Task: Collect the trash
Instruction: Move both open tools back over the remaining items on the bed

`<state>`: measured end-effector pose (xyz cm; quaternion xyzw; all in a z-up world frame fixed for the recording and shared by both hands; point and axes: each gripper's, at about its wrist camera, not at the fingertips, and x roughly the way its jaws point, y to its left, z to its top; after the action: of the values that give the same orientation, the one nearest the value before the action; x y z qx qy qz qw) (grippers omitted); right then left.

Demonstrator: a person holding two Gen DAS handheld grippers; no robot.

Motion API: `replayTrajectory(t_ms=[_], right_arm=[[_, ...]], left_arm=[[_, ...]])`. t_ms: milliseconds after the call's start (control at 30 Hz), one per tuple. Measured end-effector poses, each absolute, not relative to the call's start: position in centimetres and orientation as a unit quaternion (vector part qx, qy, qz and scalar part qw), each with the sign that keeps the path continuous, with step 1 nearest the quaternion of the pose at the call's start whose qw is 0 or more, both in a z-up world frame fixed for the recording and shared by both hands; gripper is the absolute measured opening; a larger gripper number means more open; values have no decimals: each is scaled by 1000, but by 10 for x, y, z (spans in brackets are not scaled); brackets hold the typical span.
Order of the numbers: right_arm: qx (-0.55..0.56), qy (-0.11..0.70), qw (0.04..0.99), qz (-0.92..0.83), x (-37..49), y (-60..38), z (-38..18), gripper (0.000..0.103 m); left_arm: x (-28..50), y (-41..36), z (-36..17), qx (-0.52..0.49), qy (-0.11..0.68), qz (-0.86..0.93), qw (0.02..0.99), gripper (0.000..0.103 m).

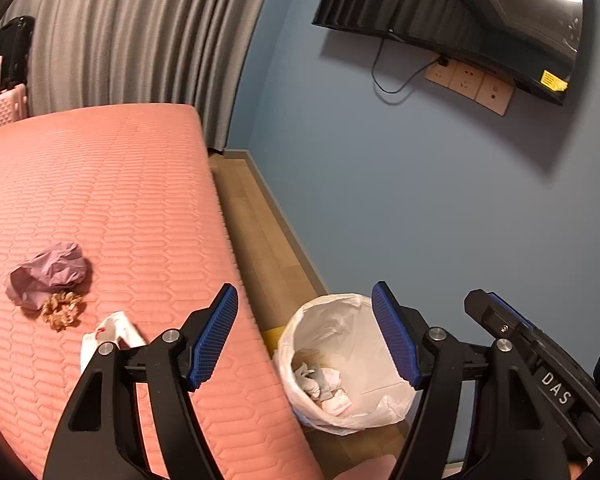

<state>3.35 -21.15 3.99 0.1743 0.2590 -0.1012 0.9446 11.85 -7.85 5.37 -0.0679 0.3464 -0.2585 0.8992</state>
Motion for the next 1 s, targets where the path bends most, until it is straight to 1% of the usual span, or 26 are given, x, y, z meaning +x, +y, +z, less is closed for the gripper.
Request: replayTrajectory(t_ms=[300,400,467,633,700,767,1000], right_arm=[[154,273,947,-71,40,-170,38,34],[152,277,947,-61,44,-157,38,38],[147,281,947,-53,45,-147,37,39],[136,296,945,-32,52,-120,31,40],[131,303,944,-23,55,-108,27,41],[129,309,942,-17,59,-99,24,44],[120,341,932,8,75,-60,-1,47]], left_arm=[[117,-38,47,-84,352,-226,905,66],[117,-21,42,-89,355,-212,906,67],[117,-9,39,-94,357,-202,907,67],[116,24,25,-98,365,-166,911,72],[115,38,18,-101,371,-152,910,76],[115,52,10,-105,378,-137,910,77],[117,102,-20,-118,404,-83,903,78]])
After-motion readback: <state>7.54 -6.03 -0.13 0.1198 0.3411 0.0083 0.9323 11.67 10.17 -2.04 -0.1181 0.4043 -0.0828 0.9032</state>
